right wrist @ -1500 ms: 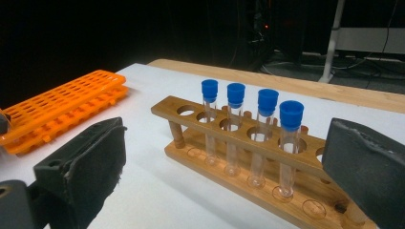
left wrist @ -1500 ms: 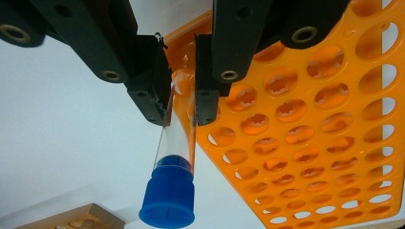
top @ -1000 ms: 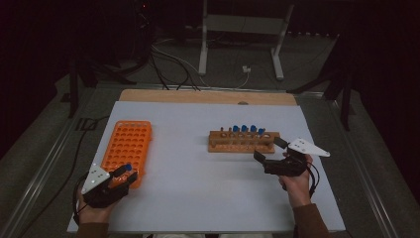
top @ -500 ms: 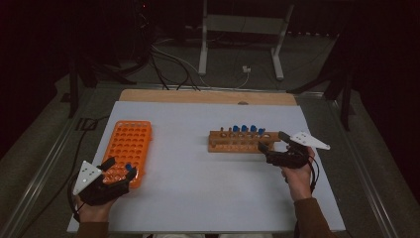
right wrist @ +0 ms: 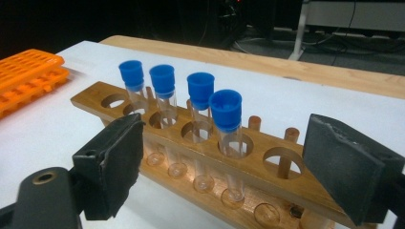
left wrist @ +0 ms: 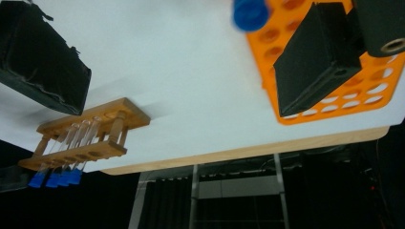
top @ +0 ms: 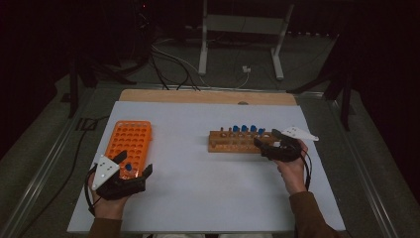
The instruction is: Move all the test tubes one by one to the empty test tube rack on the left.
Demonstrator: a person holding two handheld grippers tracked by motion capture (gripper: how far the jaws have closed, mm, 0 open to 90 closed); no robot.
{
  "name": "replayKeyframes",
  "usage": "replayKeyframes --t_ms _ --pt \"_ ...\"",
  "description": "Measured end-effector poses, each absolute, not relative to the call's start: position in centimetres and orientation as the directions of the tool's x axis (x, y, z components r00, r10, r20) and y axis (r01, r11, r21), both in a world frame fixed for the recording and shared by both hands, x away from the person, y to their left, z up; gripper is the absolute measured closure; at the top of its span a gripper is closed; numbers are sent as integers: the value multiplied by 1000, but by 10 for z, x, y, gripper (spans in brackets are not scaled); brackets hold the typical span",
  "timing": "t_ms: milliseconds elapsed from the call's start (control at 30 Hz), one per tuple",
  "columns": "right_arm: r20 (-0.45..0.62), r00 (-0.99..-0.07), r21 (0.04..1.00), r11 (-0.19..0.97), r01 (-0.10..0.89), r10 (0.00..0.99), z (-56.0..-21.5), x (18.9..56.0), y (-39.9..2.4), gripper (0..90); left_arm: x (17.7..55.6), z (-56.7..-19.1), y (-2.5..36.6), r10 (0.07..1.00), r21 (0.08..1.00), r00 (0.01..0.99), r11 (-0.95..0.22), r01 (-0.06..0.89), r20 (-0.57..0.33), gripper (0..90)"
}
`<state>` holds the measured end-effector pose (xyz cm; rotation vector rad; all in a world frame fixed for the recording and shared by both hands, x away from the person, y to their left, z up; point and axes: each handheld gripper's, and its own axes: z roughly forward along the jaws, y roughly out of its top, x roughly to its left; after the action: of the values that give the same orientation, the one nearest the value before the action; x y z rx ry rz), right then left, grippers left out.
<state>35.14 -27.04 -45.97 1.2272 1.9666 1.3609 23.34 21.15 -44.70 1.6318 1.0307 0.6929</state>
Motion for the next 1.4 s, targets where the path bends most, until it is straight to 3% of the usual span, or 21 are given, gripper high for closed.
replayKeyframes --t_ms 200,267,433,600,933,1400 --pt "91 -504 894 152 421 859 -464 358 -267 197 235 -445 193 865 959 500 -107 263 -41 50" --pt "73 -510 893 172 416 857 -464 359 -265 261 235 -446 188 858 958 513 -115 261 -37 50" --pt "30 -519 894 209 395 854 -465 363 -260 522 235 -449 178 842 954 539 -139 264 -26 50" --pt "7 -514 898 221 381 858 -467 365 -257 661 236 -452 177 836 952 548 -139 273 -35 50" --pt "-2 -492 891 225 395 871 -470 369 -256 757 237 -458 173 829 945 558 -149 291 -41 50" --pt "23 -475 893 195 405 879 -467 368 -259 768 239 -464 170 817 935 574 -158 316 -56 41"
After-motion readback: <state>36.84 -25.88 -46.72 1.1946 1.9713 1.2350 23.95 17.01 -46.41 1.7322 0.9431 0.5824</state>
